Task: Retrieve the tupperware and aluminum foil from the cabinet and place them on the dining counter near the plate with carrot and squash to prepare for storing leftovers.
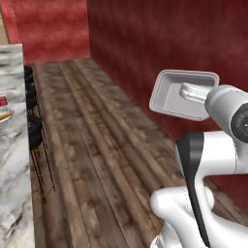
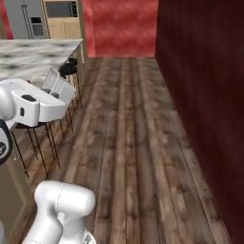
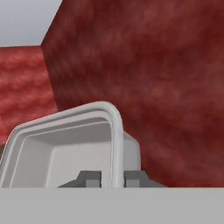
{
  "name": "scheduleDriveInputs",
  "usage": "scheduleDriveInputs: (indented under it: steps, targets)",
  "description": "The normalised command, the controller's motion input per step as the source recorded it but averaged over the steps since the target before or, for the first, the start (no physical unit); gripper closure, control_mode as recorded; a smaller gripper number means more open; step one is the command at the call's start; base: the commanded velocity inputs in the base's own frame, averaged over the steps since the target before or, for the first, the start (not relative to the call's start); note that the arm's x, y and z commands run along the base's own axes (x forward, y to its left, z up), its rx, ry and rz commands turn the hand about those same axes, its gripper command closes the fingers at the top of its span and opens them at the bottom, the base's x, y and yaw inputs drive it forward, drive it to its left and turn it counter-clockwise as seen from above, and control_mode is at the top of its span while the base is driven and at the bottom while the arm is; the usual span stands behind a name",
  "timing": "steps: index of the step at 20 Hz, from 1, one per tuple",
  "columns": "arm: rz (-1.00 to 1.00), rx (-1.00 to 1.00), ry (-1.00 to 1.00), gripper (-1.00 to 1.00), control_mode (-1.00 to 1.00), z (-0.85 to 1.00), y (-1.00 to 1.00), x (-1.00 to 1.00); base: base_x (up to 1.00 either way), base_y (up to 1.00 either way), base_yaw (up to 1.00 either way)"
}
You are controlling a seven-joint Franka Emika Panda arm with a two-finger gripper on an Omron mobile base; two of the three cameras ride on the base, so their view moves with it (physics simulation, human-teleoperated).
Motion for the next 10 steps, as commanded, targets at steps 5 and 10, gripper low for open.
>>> scheduleDriveInputs:
  steps: [5, 10]
  targets:
    - [0.00, 0.00, 0.00, 1.00, 1.00, 0.00, 0.00, 0.00, 1.00, -0.26, 0.49]
    - [0.00, 0.00, 0.00, 1.00, 1.00, 0.00, 0.00, 0.00, 0.98, -0.28, 0.51]
